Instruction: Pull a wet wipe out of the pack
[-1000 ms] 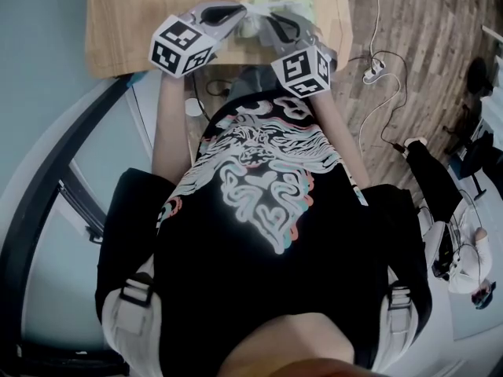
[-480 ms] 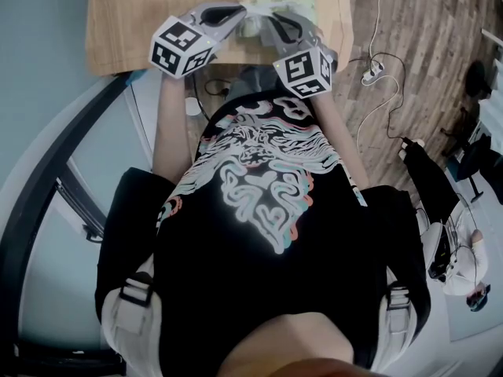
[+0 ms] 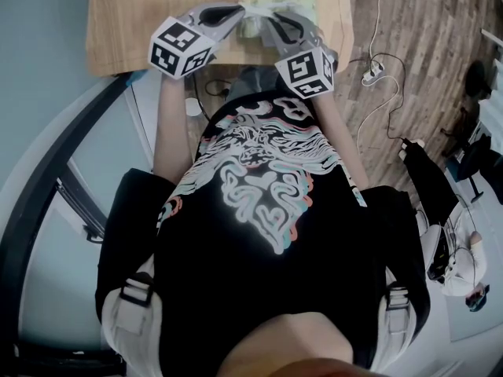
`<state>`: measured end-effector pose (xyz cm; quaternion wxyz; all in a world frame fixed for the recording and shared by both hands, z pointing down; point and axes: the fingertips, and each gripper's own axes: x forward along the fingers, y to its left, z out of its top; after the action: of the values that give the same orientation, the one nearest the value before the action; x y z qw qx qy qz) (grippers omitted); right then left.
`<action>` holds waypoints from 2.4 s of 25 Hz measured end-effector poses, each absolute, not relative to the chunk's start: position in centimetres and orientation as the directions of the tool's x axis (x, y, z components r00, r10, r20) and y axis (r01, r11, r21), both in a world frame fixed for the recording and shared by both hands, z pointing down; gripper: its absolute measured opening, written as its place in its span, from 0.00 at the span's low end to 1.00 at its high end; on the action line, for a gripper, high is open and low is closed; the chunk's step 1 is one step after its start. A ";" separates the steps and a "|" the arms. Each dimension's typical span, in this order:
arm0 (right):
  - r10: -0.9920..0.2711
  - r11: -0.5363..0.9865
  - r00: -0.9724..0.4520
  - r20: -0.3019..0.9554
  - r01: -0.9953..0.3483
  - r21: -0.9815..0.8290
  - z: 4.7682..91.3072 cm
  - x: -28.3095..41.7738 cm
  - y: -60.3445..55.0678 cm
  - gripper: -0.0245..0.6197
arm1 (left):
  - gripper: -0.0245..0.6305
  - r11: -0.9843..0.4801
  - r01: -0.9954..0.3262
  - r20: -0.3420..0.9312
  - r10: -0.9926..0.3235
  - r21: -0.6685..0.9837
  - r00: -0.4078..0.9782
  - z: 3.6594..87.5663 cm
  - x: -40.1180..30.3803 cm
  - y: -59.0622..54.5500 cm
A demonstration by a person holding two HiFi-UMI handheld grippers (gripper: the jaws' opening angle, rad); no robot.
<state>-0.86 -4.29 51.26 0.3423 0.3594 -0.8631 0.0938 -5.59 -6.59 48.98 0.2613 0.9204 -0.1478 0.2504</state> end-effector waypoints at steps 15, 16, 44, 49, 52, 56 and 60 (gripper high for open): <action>-0.549 0.723 -0.503 0.668 -0.686 0.079 51.8 -0.5 -4.3 0.11 | 0.04 -0.817 -0.417 0.545 -0.154 0.398 0.824 49.0 -6.3 -6.7; -0.548 0.724 -0.503 0.668 -0.686 0.077 51.8 -0.5 -4.3 0.11 | 0.04 -0.816 -0.418 0.545 -0.156 0.399 0.824 49.0 -6.4 -6.6; -0.551 0.713 -0.505 0.665 -0.699 0.060 52.3 -0.9 -4.2 0.11 | 0.04 -0.780 -0.514 0.599 -0.230 0.358 0.767 49.6 -11.2 -7.6; -0.578 0.710 -0.528 0.622 -0.701 0.065 51.1 -1.3 -4.3 0.11 | 0.04 -0.783 -0.533 0.652 -0.226 0.320 0.724 50.8 -12.7 -7.1; -0.596 0.713 -0.546 0.589 -0.697 0.077 50.3 -1.1 -4.4 0.11 | 0.04 -0.777 -0.548 0.679 -0.223 0.309 0.699 51.6 -13.3 -6.9; -0.593 0.718 -0.588 0.551 -0.695 0.032 49.7 -1.2 -4.7 0.11 | 0.04 -0.772 -0.563 0.715 -0.211 0.296 0.666 53.0 -13.9 -6.8; -0.612 0.698 -0.588 0.529 -0.716 0.010 49.1 -0.7 -5.0 0.11 | 0.04 -0.777 -0.570 0.759 -0.196 0.267 0.621 54.4 -14.6 -6.4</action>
<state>-0.74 -5.00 49.09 0.2555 0.3751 -0.8852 0.1025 -14.62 -6.42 54.40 0.2500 0.8650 -0.2214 0.3746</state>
